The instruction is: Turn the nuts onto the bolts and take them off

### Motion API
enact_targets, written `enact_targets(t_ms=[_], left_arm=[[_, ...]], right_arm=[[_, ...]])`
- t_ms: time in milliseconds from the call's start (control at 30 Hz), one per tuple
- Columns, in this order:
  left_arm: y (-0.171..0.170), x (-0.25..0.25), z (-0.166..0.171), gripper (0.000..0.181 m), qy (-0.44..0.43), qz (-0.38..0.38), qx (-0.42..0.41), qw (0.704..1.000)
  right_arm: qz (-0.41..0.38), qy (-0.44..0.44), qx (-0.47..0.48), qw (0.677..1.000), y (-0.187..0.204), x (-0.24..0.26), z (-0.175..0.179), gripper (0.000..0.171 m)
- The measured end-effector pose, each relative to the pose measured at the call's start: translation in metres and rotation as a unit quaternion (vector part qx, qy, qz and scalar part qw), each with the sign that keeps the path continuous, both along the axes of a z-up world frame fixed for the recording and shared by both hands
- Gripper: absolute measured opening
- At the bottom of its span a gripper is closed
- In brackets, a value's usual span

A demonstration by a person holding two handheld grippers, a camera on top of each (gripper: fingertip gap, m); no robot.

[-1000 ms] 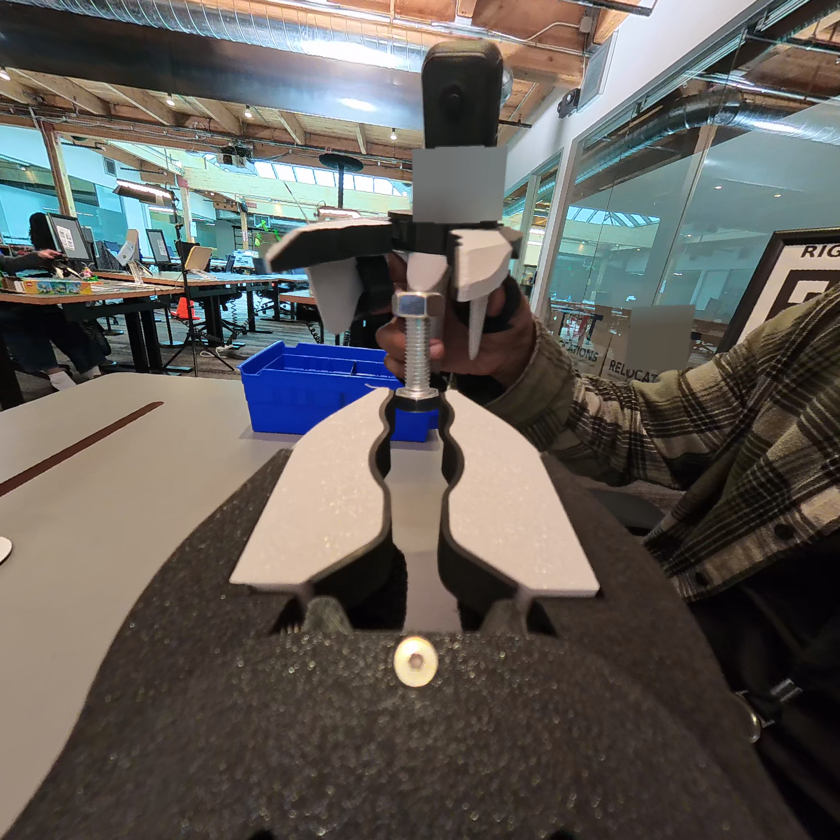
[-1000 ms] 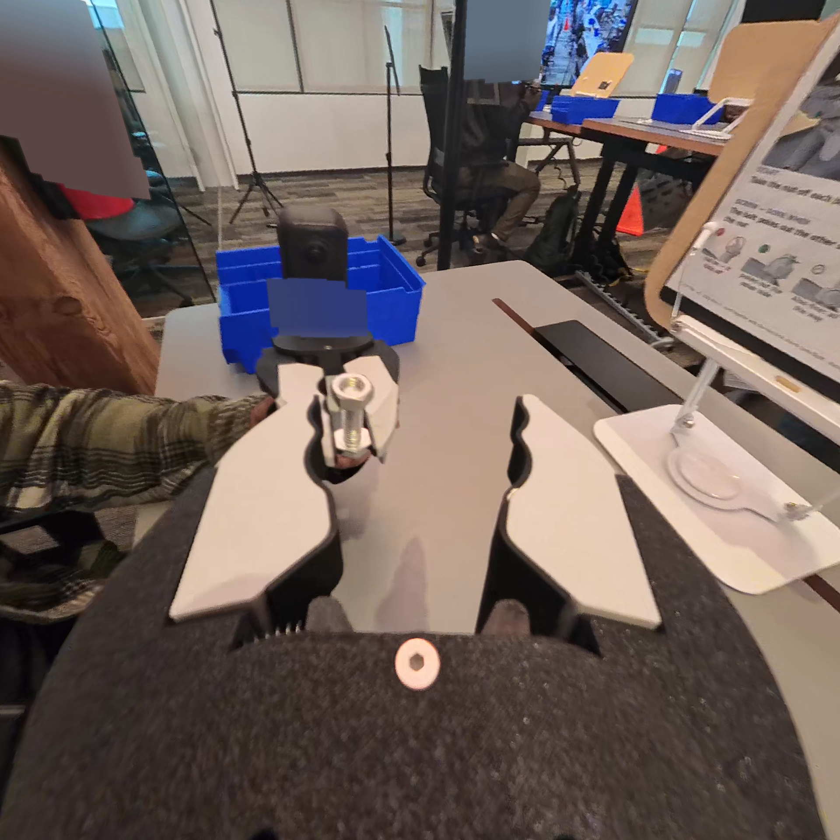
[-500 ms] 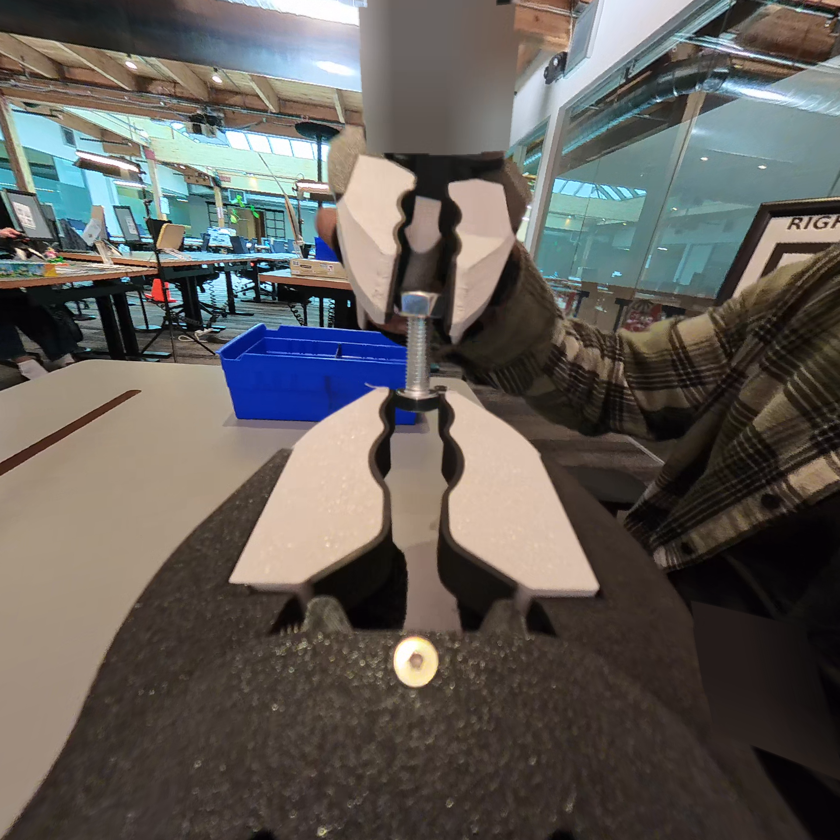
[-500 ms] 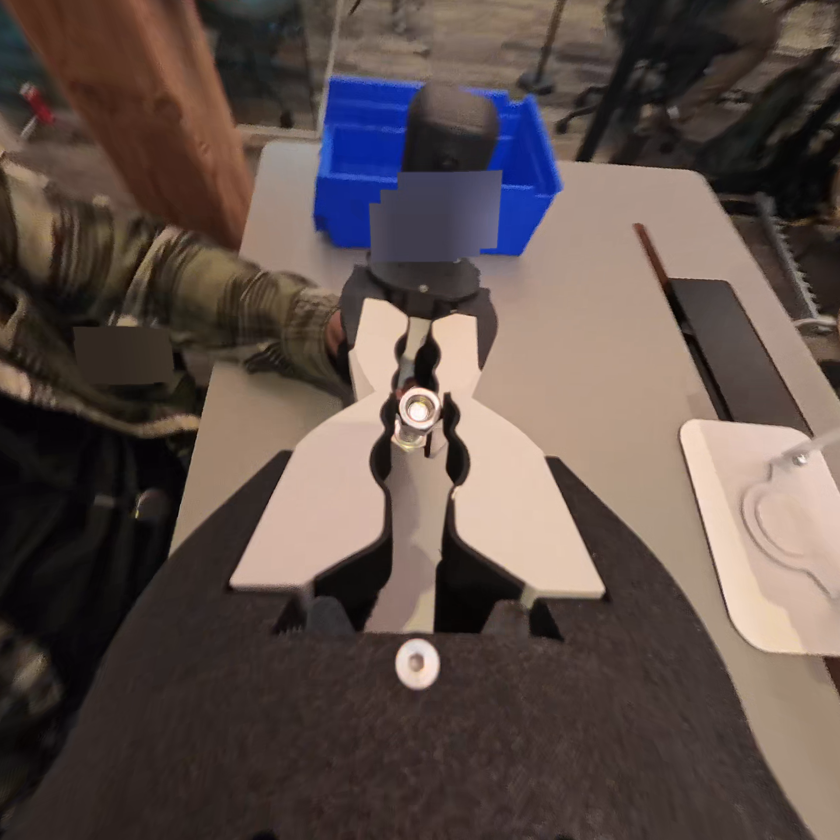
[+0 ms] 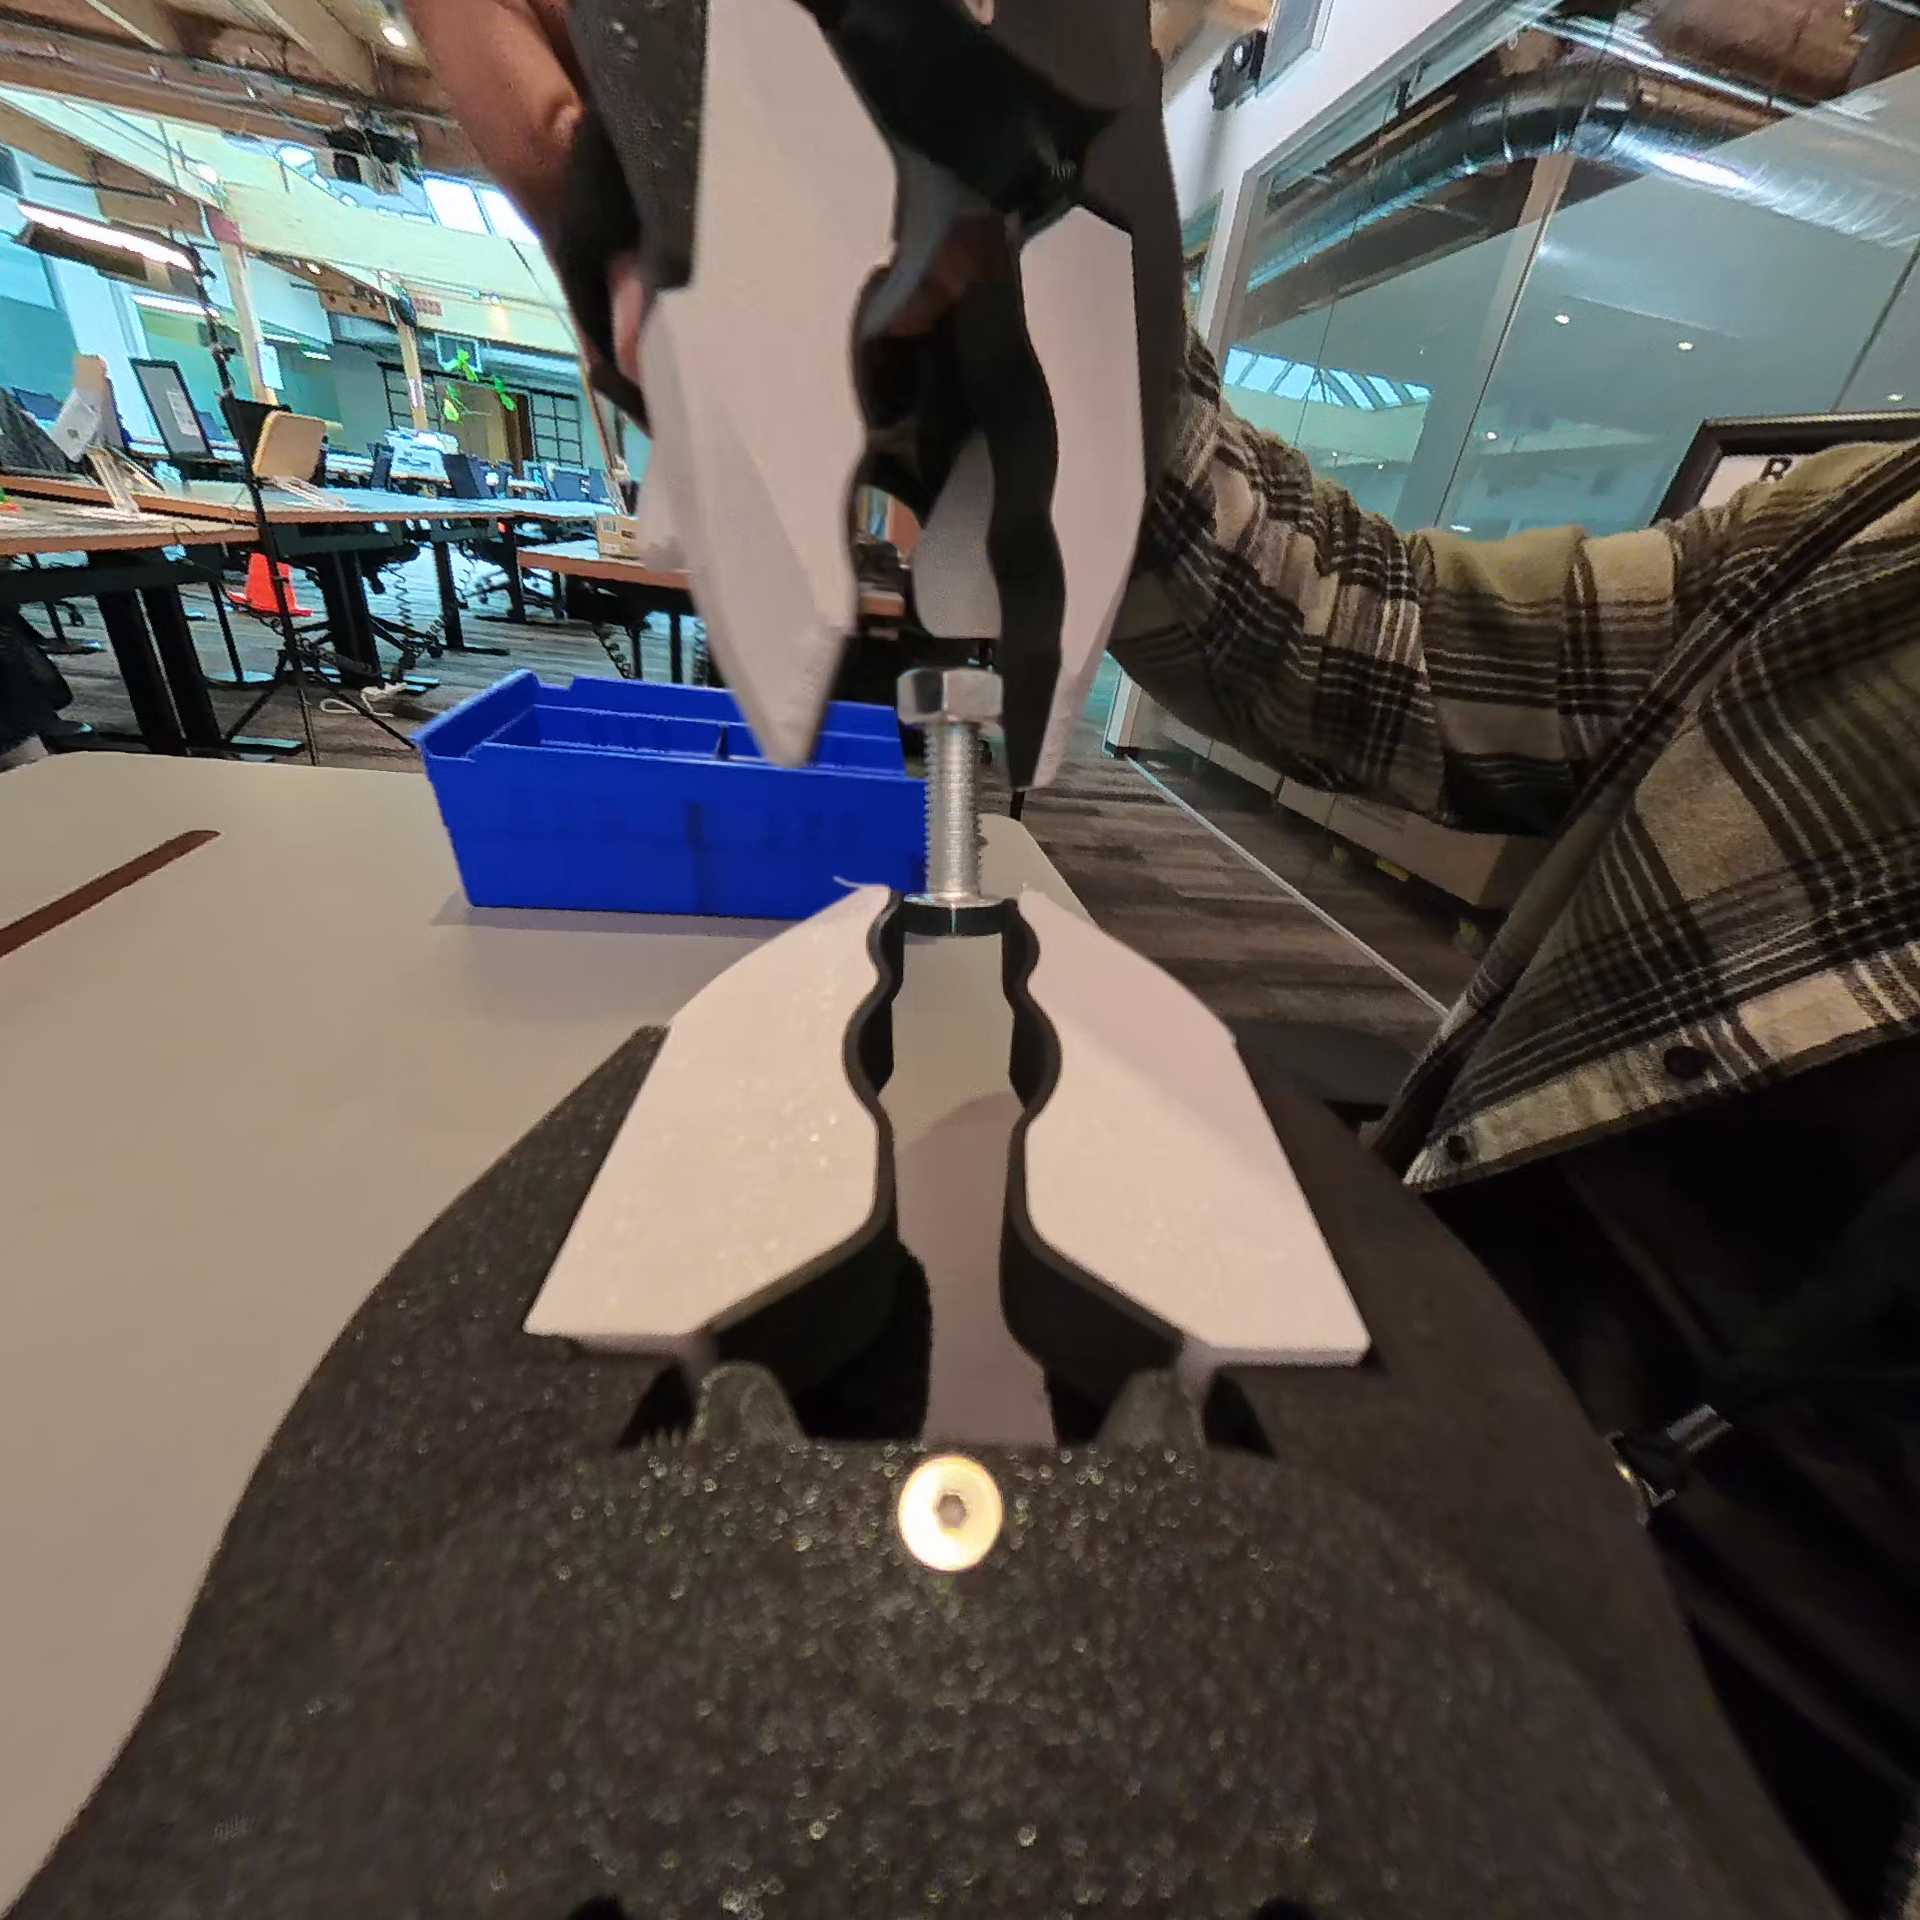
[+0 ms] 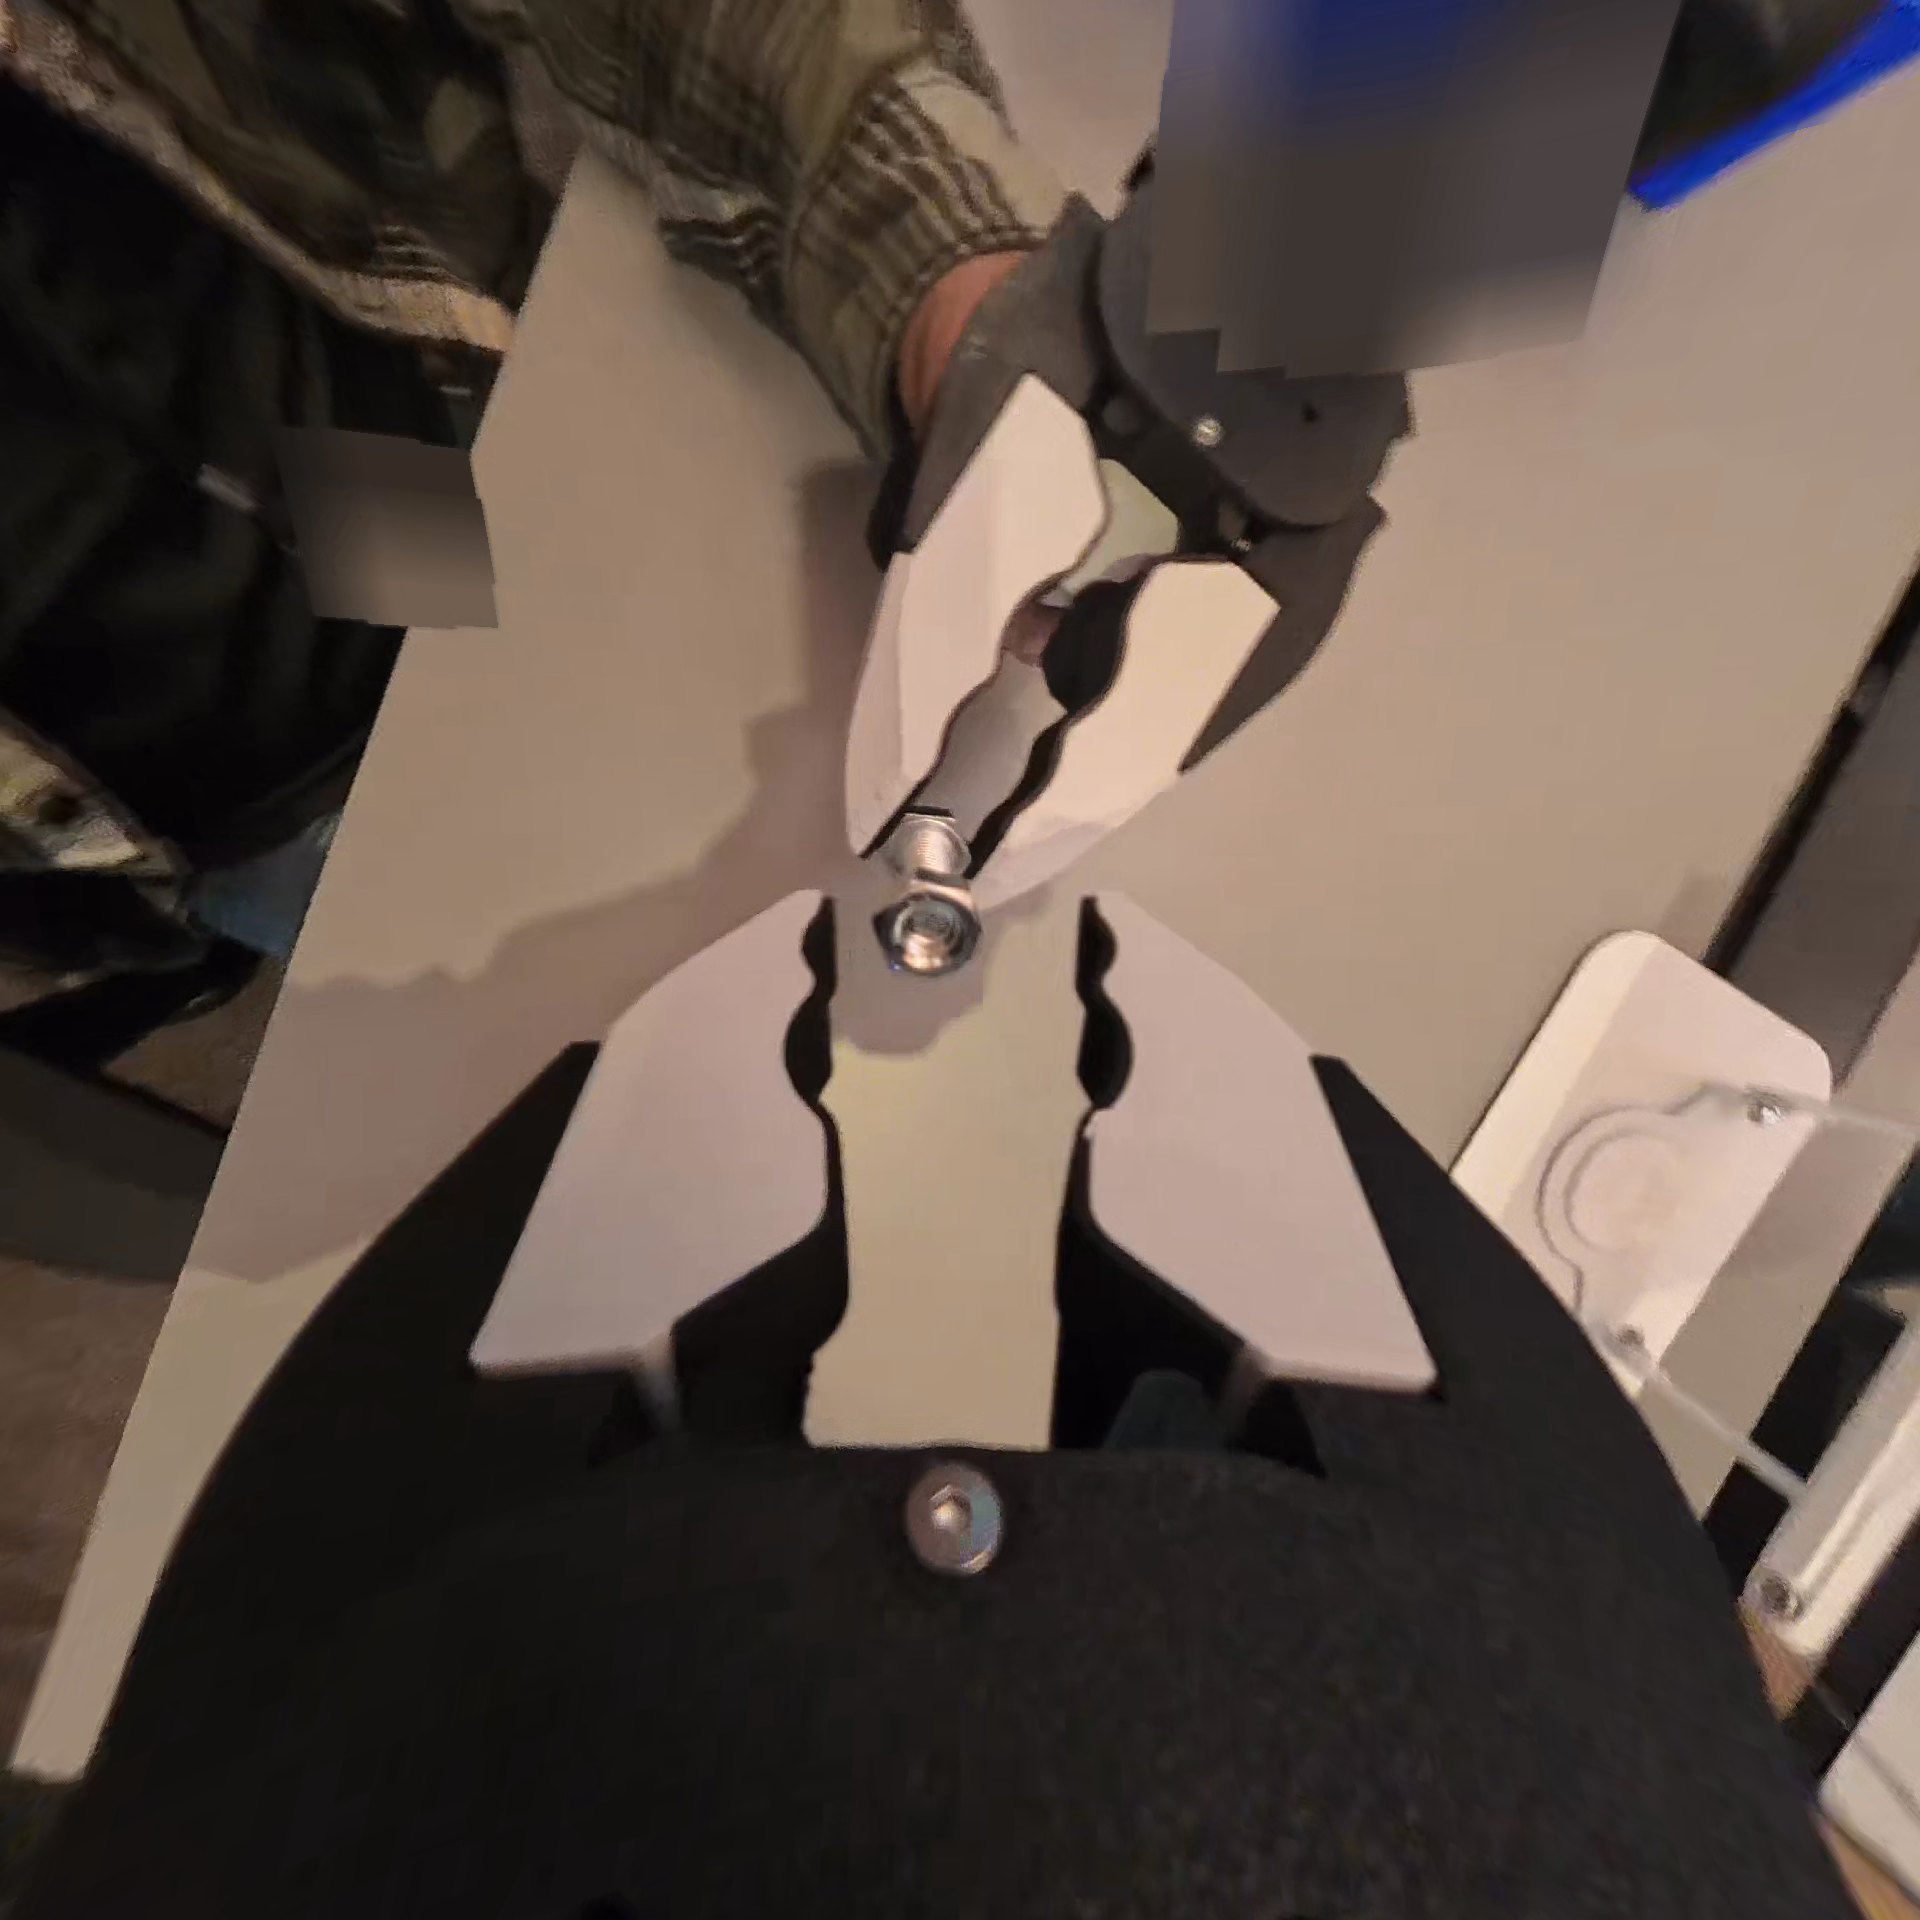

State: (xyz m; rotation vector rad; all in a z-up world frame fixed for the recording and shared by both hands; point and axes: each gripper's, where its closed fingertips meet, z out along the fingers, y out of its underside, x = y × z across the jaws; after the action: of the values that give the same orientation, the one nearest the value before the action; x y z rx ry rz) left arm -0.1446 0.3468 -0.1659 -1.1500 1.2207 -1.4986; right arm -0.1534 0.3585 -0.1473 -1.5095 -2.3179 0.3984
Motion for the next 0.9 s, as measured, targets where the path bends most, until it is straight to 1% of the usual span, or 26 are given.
enact_targets(t_ms=[67,100,133,167,200,233,300,333,367,400,467,500,600,633,700,733,800,900], left_arm=[[0.004,-0.002,0.003,0.018,-0.007,0.015,0.001,1.0],[0.008,-0.004,0.004,0.018,-0.01,0.027,0.002,1.0],[0.012,-0.005,0.006,0.018,-0.015,0.041,0.003,0.999],[0.016,-0.007,0.007,0.018,-0.02,0.06,0.005,0.998],[0.022,-0.009,0.009,0.017,-0.024,0.082,0.01,0.996],[0.026,-0.012,0.01,0.017,-0.026,0.103,0.017,0.994],[0.033,-0.015,0.012,0.017,-0.028,0.135,0.028,0.99],[0.035,-0.016,0.013,0.017,-0.028,0.145,0.032,0.989],[0.036,-0.016,0.013,0.017,-0.028,0.152,0.035,0.987],[0.037,-0.016,0.013,0.017,-0.028,0.157,0.037,0.987],[0.037,-0.017,0.013,0.017,-0.028,0.159,0.038,0.986],[0.038,-0.017,0.013,0.017,-0.028,0.16,0.037,0.986],[0.038,-0.016,0.012,0.017,-0.026,0.16,0.034,0.986],[0.038,-0.016,0.011,0.017,-0.025,0.158,0.034,0.987],[0.037,-0.015,0.01,0.017,-0.02,0.154,0.033,0.987],[0.037,-0.014,0.009,0.017,-0.017,0.153,0.033,0.988],[0.036,-0.013,0.008,0.017,-0.016,0.144,0.029,0.989],[0.029,-0.01,0.006,0.017,-0.015,0.121,0.029,0.992]], right_arm=[[-0.07,0.035,-0.009,0.997,0.007,-0.003,0.008,0.049],[-0.124,0.059,-0.024,0.99,0.011,-0.004,0.012,0.056],[-0.193,0.075,-0.051,0.977,0.015,-0.003,0.015,0.062],[-0.274,0.094,-0.096,0.952,0.017,-0.002,0.017,0.069],[-0.338,0.123,-0.157,0.919,0.017,-0.004,0.021,0.069],[-0.366,0.163,-0.221,0.889,0.015,-0.009,0.029,0.065],[-0.403,0.225,-0.309,0.831,0.019,-0.013,0.043,0.047],[-0.413,0.235,-0.331,0.815,0.021,-0.013,0.045,0.045],[-0.429,0.229,-0.332,0.808,0.026,-0.011,0.042,0.054],[-0.441,0.219,-0.317,0.811,0.029,-0.009,0.037,0.062],[-0.455,0.201,-0.287,0.818,0.035,-0.007,0.029,0.071],[-0.453,0.194,-0.289,0.821,0.034,-0.009,0.027,0.069],[-0.452,0.16,-0.275,0.833,0.034,-0.012,0.016,0.055],[-0.448,0.152,-0.273,0.838,0.034,-0.013,0.014,0.047],[-0.42,0.141,-0.291,0.848,0.027,-0.019,0.016,0.02],[-0.413,0.13,-0.279,0.857,0.027,-0.019,0.015,0.02],[-0.379,0.1,-0.245,0.887,0.024,-0.017,0.013,0.02],[-0.28,0.04,-0.179,0.942,0.016,-0.012,0.011,0.02]])
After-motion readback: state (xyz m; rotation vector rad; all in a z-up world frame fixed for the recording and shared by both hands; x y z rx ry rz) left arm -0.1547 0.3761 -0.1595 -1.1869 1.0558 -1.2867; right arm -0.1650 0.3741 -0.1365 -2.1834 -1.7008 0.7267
